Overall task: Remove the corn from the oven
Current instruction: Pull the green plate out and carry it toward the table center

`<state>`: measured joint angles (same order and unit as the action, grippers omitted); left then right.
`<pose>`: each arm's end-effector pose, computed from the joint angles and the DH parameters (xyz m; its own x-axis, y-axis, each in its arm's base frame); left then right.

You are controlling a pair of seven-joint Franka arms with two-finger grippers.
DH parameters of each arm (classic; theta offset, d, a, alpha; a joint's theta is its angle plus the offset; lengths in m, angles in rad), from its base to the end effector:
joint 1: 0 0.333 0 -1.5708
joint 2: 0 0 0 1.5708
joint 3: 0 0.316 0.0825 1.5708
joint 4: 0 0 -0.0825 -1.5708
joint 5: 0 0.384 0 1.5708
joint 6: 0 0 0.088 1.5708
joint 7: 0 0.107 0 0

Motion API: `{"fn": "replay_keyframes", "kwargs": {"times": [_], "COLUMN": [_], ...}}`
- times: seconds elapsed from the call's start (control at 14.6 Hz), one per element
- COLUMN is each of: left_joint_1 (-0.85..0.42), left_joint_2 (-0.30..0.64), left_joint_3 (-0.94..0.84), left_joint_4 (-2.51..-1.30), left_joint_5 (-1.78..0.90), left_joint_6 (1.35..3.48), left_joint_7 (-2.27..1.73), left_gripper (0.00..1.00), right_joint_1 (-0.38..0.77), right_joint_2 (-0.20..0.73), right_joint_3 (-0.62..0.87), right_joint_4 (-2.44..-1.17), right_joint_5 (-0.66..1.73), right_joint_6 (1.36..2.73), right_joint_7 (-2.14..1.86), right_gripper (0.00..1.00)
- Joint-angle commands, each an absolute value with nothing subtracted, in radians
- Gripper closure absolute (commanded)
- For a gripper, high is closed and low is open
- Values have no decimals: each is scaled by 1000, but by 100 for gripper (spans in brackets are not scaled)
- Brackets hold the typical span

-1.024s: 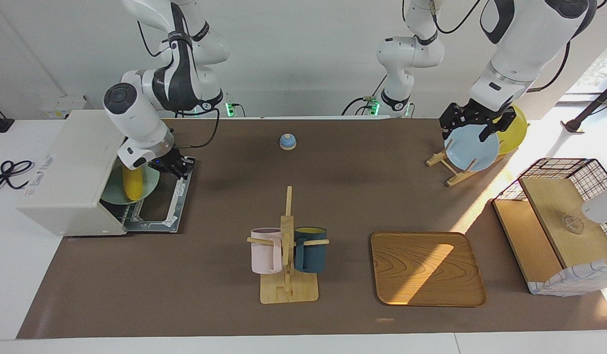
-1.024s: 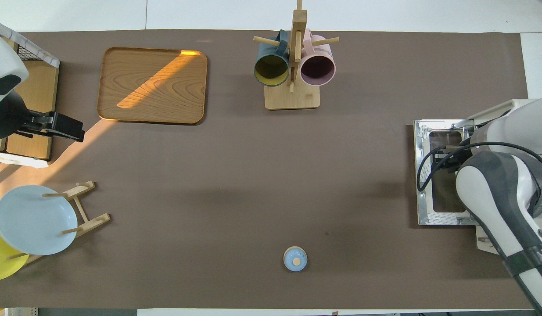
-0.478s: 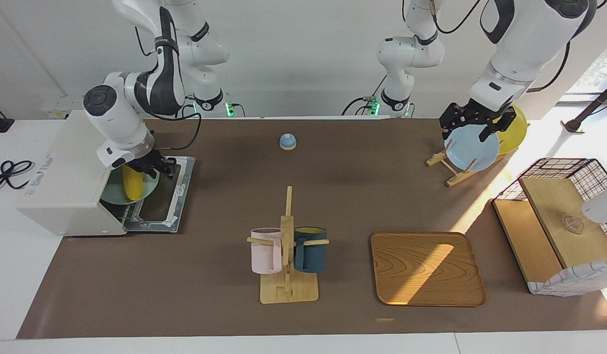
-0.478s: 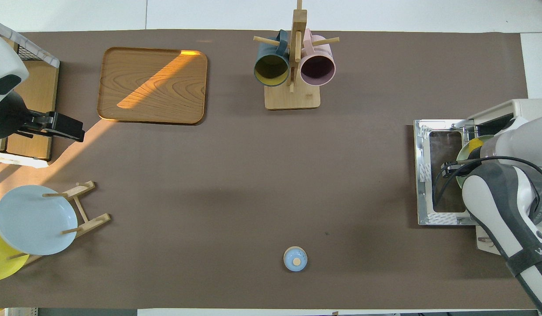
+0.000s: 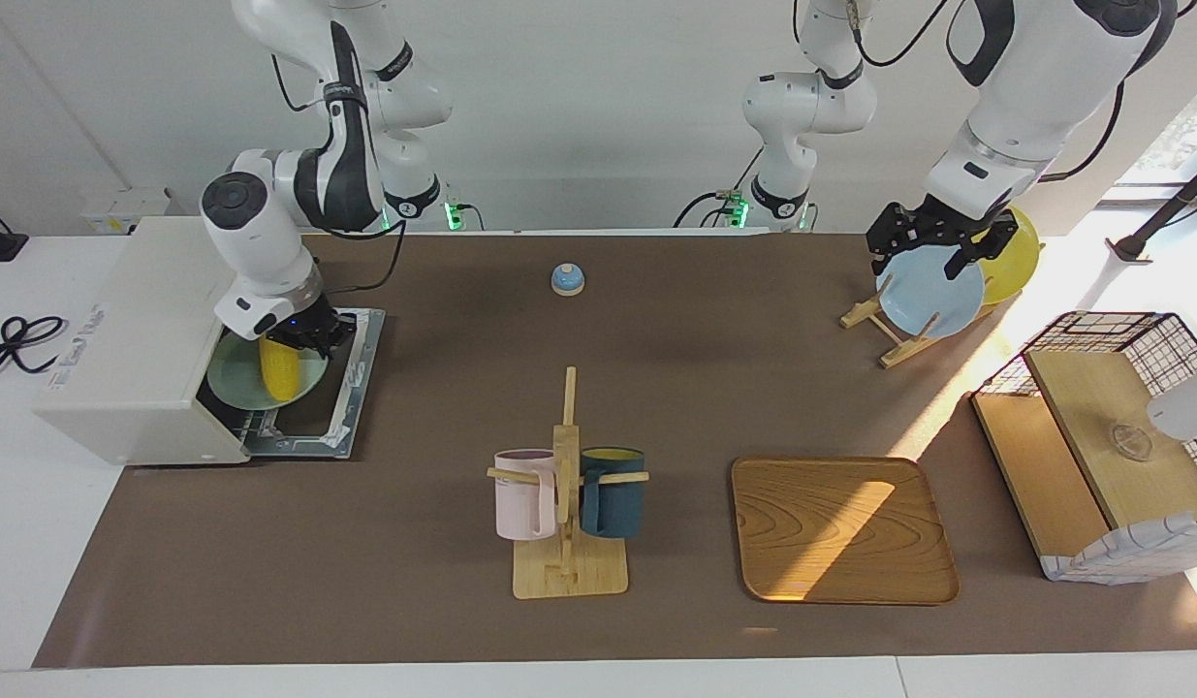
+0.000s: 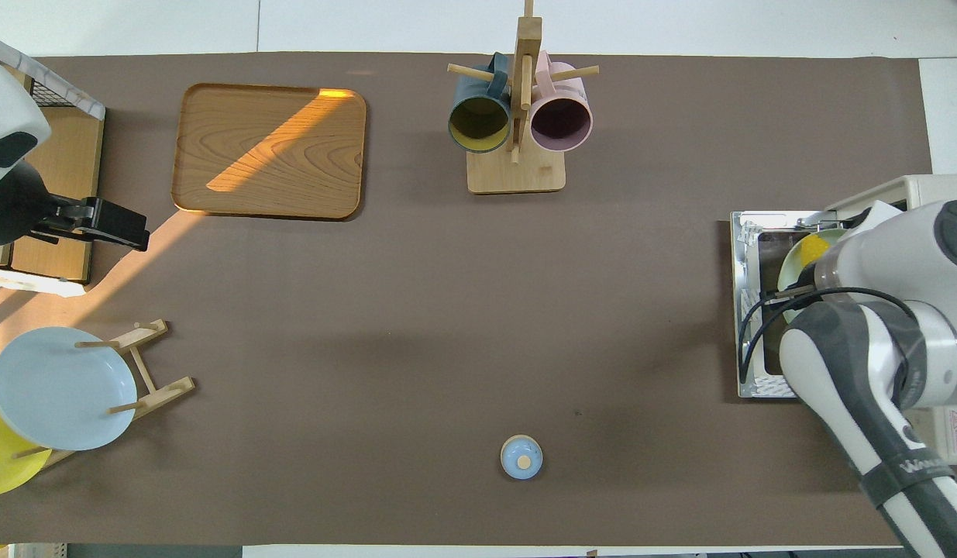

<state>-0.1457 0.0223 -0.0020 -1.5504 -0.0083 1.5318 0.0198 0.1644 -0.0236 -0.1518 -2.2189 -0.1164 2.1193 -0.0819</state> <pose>0.5510 -0.0829 0.6183 0.9851 -0.1669 -0.0407 -0.1667 -0.9860 0.0091 0.5146 0.0011 0.3800 0.9843 0.1544 -0.0860 0.1615 -0.9833 0.0839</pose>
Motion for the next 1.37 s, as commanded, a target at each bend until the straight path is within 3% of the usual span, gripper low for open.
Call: {"fn": "replay_keyframes", "kwargs": {"times": [0.0, 0.14, 0.34, 0.55, 0.68, 0.96, 1.16, 1.3], "left_joint_1": [-135, -135, -135, -135, -135, -135, -135, -135], "left_joint_2": [2, 0, 0, 0, 0, 2, 2, 2], "left_joint_3": [-9, -9, -9, -9, -8, -9, -9, -11], "left_joint_4": [-1572, -1572, -1572, -1572, -1572, -1572, -1574, -1577], "left_joint_5": [-2, -2, -2, -3, -3, -3, -3, -3], "left_joint_6": [1522, 1520, 1525, 1532, 1534, 1540, 1557, 1563], "left_joint_7": [25, 25, 23, 23, 21, 20, 20, 21], "left_gripper": [0, 0, 0, 0, 0, 0, 0, 0], "right_joint_1": [317, 420, 558, 716, 729, 730, 726, 726], "right_joint_2": [59, 138, 211, 415, 463, 466, 469, 476], "right_joint_3": [-144, -141, -140, -138, -138, -135, -135, -137], "right_joint_4": [-2056, -1915, -1814, -1579, -1562, -1601, -1595, -1586], "right_joint_5": [-144, -130, -100, -88, -10, 118, 133, 117], "right_joint_6": [1989, 1907, 1872, 1813, 1897, 2031, 2077, 2103], "right_joint_7": [94, 252, 453, 706, 779, 866, 864, 847], "right_gripper": [100, 100, 100, 100, 100, 100, 61, 58]}}
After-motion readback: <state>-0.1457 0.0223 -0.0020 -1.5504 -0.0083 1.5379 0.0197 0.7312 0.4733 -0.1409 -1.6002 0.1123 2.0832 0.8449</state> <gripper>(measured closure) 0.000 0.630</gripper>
